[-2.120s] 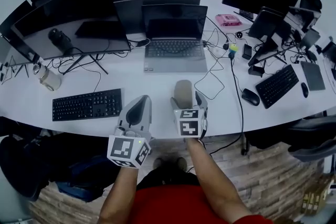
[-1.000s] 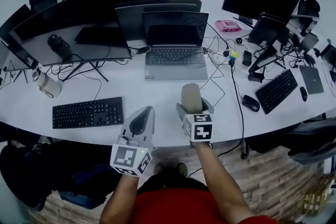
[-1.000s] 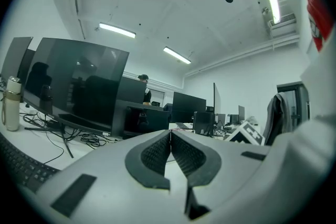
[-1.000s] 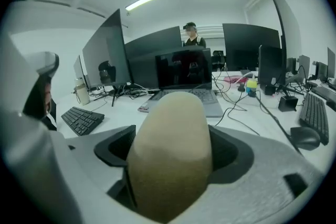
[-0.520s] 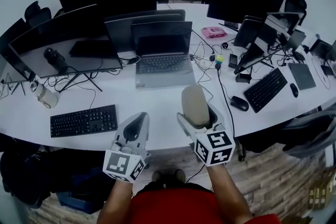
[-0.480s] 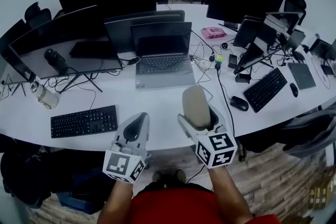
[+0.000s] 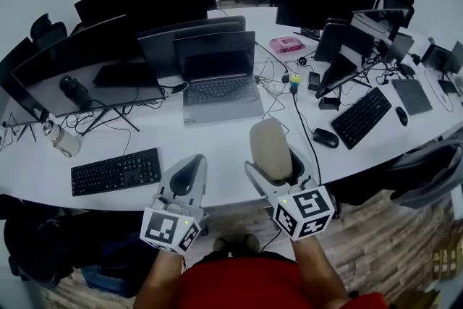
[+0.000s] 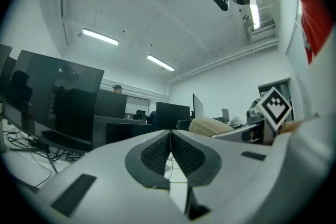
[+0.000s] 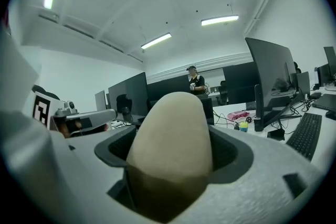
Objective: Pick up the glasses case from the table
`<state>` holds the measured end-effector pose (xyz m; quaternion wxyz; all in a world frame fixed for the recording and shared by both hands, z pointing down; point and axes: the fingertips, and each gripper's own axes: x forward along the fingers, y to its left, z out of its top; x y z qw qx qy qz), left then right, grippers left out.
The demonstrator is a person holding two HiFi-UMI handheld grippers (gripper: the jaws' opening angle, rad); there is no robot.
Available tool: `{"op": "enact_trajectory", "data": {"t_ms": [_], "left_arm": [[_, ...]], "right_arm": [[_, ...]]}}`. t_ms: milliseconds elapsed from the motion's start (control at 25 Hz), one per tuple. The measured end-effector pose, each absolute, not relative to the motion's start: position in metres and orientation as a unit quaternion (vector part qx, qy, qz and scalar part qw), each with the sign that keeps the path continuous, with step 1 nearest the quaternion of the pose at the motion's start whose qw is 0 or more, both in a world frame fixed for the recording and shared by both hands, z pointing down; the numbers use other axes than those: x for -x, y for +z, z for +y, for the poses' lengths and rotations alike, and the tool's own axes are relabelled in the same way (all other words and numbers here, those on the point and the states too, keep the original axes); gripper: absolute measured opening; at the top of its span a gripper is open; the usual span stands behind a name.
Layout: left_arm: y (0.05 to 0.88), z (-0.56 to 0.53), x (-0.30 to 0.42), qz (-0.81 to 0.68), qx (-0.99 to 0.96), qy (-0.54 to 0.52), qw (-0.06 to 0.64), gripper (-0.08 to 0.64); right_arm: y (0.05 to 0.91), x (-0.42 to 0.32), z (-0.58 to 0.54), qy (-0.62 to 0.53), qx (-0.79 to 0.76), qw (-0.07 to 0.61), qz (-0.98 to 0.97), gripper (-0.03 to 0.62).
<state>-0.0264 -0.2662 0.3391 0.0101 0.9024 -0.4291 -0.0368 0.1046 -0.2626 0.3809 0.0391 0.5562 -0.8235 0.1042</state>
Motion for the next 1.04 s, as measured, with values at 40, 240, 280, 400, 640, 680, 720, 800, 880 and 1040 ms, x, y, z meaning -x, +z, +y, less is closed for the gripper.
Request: {"op": "enact_trajectory", "data": {"t_ms": [40,240,280,400,640,680,720,800,880,1040], "left_arm": [[0.3387,-0.2662,0.0261,-0.428,-0.903,-0.037,0.010,0.011],[0.3372,-0.2673,0.0284,-0.427,-0.903,-0.040,0.010,0.011],[0.3375,-0.2675,0.0292,-0.428,-0.903,-0.041,0.011,0.011],[0.3383,-0.2687,0.0305,-0.429,-0.902,-0.043,0.012,0.011],[0.3389,-0.2705,0.0322,-0.432,-0.901,-0.046,0.015,0.011],[0.3390,-0.2709,0.0323,-0.432,-0.900,-0.046,0.015,0.011],[0.3392,-0.2710,0.0321,-0.433,-0.900,-0.047,0.016,0.011],[0.3399,-0.2710,0.0314,-0.433,-0.900,-0.047,0.016,0.011],[0.3405,-0.2712,0.0305,-0.433,-0.900,-0.047,0.017,0.011],[0.3406,-0.2716,0.0292,-0.432,-0.900,-0.048,0.017,0.011]], "right_arm": [[0.3813,-0.1050,-0.2629,0.105,-0.557,0.039,-0.823,0.407],[0.3856,-0.1032,-0.2632,0.107,-0.559,0.045,-0.821,0.405],[0.3860,-0.1023,-0.2631,0.107,-0.558,0.047,-0.821,0.405],[0.3860,-0.1000,-0.2640,0.105,-0.556,0.050,-0.823,0.405],[0.3859,-0.0988,-0.2650,0.105,-0.555,0.052,-0.823,0.405],[0.3861,-0.0991,-0.2651,0.105,-0.555,0.052,-0.823,0.405],[0.3862,-0.0995,-0.2652,0.106,-0.555,0.052,-0.823,0.405],[0.3868,-0.0999,-0.2650,0.106,-0.555,0.052,-0.823,0.405],[0.3872,-0.1000,-0.2651,0.106,-0.555,0.051,-0.823,0.405],[0.3870,-0.0995,-0.2652,0.106,-0.555,0.048,-0.824,0.405]]}}
